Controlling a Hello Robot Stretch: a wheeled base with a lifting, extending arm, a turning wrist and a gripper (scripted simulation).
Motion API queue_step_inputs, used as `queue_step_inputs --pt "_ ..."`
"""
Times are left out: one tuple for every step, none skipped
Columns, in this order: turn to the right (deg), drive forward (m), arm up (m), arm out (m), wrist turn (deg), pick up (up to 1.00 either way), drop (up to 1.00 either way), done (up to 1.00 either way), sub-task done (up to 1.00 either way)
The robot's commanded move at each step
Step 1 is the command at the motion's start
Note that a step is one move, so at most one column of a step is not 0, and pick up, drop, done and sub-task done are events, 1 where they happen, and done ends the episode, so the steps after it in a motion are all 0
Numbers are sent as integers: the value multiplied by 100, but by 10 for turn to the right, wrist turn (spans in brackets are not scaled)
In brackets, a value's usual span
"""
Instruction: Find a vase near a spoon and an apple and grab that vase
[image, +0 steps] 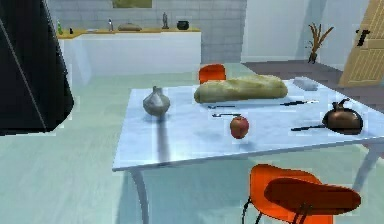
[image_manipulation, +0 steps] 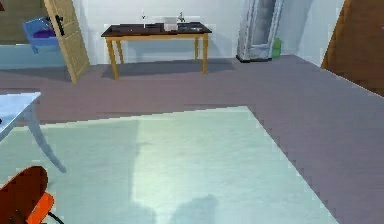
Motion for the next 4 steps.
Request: queue_step_inputs --pt "0 45 0 0 0 0 0 0 0" --pt "-450 0 0 0 0 0 0 0 0" --pt "-450 0 0 0 0 0 0 0 0" --pt "-150 0 0 0 0 0 0 0 0"
